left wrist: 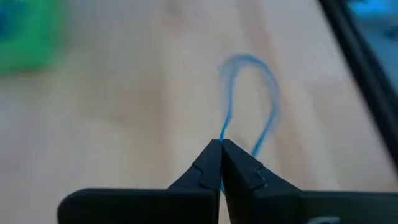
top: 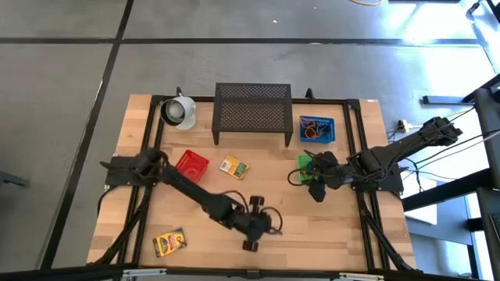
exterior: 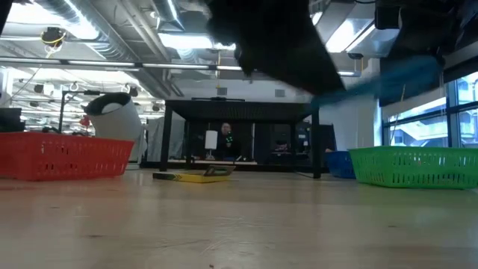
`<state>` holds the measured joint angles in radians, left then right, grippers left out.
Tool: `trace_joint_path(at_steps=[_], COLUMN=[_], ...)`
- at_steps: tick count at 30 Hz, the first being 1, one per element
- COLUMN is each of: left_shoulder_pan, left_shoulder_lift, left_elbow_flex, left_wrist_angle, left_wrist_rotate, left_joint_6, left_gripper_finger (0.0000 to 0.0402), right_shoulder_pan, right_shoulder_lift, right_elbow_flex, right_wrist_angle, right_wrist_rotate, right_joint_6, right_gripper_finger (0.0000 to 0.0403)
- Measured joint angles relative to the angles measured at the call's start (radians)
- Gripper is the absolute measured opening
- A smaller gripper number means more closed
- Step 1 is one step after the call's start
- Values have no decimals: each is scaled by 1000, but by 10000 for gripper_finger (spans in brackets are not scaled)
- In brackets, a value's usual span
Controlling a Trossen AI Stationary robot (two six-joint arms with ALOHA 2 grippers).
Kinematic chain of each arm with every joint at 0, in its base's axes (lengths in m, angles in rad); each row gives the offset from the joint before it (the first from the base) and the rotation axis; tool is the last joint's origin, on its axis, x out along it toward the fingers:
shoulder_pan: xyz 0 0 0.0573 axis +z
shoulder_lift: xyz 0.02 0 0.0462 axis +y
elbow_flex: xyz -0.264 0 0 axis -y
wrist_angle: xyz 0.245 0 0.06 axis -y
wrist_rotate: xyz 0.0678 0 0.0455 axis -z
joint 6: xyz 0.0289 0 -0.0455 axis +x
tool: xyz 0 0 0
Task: Pick & Place Office Desk Supplies
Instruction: Put the blue rubber band into the blue bin
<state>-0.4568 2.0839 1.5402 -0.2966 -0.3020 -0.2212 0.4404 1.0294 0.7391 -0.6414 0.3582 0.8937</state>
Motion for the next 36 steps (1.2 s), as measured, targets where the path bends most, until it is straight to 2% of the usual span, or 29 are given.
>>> trace_joint_path(at_steps=[10,16,20,24,36], left_shoulder_pan=[57,92,119,139,179], left_shoulder_lift=[-160,-227,-239,-239,-239], left_elbow_flex=[3,3,4,4,4], left_wrist_angle=[-7,6,92,157,166], left_wrist_rotate=[-235,-358,-360,-345,-325], left_joint_6=[104,217,311,402,470], left_gripper_finger=[2,3,3,3,3], right_shoulder_pan=[0,0,-6,-40,-115], right_shoulder_lift=[0,0,0,0,0], right_elbow_flex=[0,0,0,0,0], right_wrist_angle=[234,387,452,468,493], right_wrist_rotate=[-113,-165,-161,-161,-191], right_joint_6=[-103,-240,-306,-303,-303], right_gripper_finger=[213,213,213,213,211])
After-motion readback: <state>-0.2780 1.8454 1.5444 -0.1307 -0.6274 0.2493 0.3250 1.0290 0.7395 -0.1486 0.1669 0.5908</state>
